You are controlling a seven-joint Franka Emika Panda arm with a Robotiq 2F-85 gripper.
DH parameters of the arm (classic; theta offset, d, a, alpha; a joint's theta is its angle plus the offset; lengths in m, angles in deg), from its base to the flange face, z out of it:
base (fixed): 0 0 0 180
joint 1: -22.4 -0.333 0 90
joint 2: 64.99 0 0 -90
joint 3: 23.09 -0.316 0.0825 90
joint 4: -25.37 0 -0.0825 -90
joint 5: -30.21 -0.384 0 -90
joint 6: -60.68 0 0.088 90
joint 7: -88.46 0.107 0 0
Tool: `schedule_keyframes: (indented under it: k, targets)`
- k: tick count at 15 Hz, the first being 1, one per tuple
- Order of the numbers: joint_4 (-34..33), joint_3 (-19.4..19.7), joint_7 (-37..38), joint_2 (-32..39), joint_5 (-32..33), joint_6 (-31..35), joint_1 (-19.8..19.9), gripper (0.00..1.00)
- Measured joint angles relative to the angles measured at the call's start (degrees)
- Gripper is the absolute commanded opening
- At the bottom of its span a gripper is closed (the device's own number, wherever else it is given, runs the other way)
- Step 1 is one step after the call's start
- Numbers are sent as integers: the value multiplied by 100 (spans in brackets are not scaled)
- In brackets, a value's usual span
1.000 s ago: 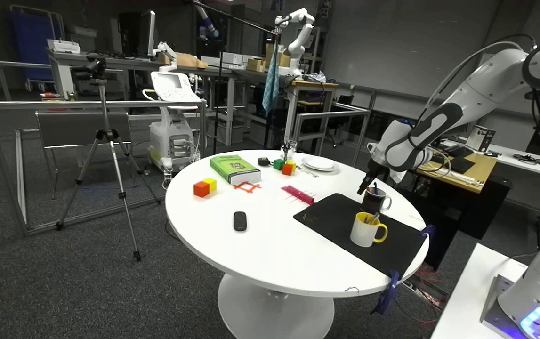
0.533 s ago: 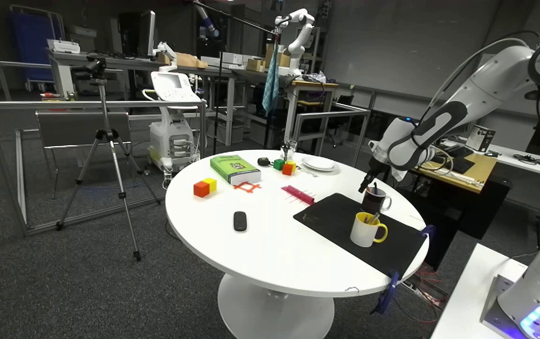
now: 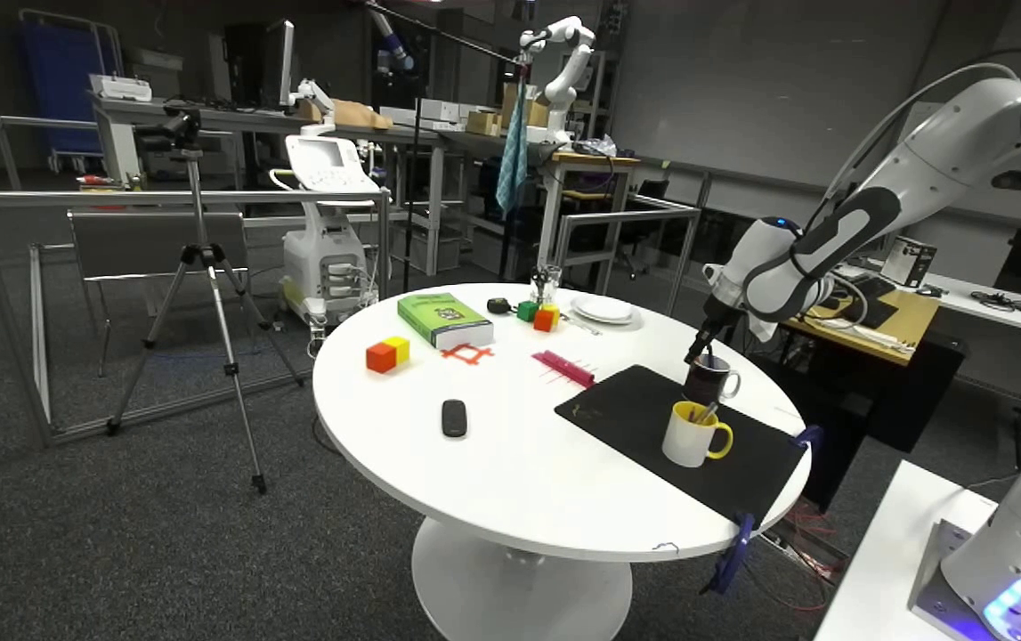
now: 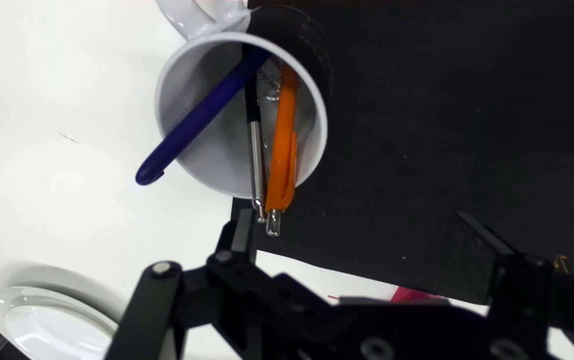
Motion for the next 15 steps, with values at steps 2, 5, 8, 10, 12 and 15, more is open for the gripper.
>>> schedule_keyframes:
  k: [2, 5, 8, 10, 12, 15]
  targets:
    - [42, 9, 0, -3, 45, 0, -1, 100]
    - [58, 17, 0, -3, 62, 0, -1, 100]
    - [58, 19, -1, -1, 62, 0, -1, 100]
    - [58, 10, -14, 6, 61, -3, 1, 100]
    - [57, -3, -14, 23, 61, -9, 1, 100]
    - [43, -7, -14, 73, 60, -9, 1, 100]
